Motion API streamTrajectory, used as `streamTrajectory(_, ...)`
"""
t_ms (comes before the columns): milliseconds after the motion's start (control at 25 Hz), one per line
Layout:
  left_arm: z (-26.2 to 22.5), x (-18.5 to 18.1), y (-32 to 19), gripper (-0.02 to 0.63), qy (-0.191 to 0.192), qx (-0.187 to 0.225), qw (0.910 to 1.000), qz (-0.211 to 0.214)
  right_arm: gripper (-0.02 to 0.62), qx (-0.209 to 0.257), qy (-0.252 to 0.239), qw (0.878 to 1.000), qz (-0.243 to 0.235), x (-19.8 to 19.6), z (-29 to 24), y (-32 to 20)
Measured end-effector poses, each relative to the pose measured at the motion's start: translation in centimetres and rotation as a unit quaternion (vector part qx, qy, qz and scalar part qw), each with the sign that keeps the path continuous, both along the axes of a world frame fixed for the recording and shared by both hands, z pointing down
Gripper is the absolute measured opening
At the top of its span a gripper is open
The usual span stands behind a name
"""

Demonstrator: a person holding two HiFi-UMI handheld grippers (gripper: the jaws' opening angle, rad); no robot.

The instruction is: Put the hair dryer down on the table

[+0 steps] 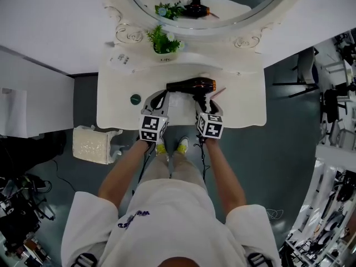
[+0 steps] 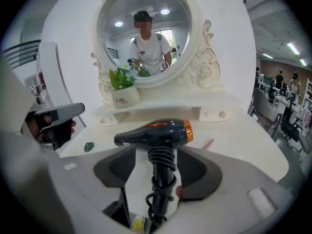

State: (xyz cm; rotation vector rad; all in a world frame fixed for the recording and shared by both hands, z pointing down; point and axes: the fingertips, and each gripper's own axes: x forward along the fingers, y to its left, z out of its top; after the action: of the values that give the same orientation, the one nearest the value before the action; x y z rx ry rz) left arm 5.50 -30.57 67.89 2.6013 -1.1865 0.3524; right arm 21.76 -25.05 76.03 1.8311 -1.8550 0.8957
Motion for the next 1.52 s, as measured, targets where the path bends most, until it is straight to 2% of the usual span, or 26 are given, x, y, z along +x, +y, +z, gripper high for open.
streamTrajectory(120,-2.7,-0.3,1.0,0.009,0.017,0.007,0.9998,-0.007,0.260,0.046,0.011,0.998,-0.033,-1.1,-4.4,0.4)
streamTrajectory(240,-6.2,-0.5,2.5,0.011,0.054,0.004,0.9983,-0.021,0.244,0.096,0.036,0.992,-0.077,-2.4,-9.8,1.0)
streamTrajectory(360,-9.9,-0.5,3.9,0.011,0.077,0.010,0.9968,-0.019,0.229,0.144,0.029,0.985,-0.096,-3.7,-15.3,1.2)
streamTrajectory(600,-16.9,-1.2,4.1,0.011,0.072,0.068,0.9951,-0.006,0.227,0.223,0.004,0.967,-0.125,-5.9,-24.2,0.3)
streamTrajectory(840,-23.3,-1.9,5.3,0.011,0.077,0.128,0.9887,0.010,0.210,0.295,-0.002,0.941,-0.164,-8.6,-31.6,0.8)
streamTrajectory(1120,-27.3,-3.4,5.2,0.010,0.069,0.185,0.9803,-0.004,0.159,0.331,-0.018,0.925,-0.185,-10.5,-35.1,0.0)
streamTrajectory(1520,-28.4,-4.5,5.8,0.011,0.069,0.187,0.9799,-0.016,0.087,0.337,-0.032,0.921,-0.193,-11.6,-36.1,-0.2)
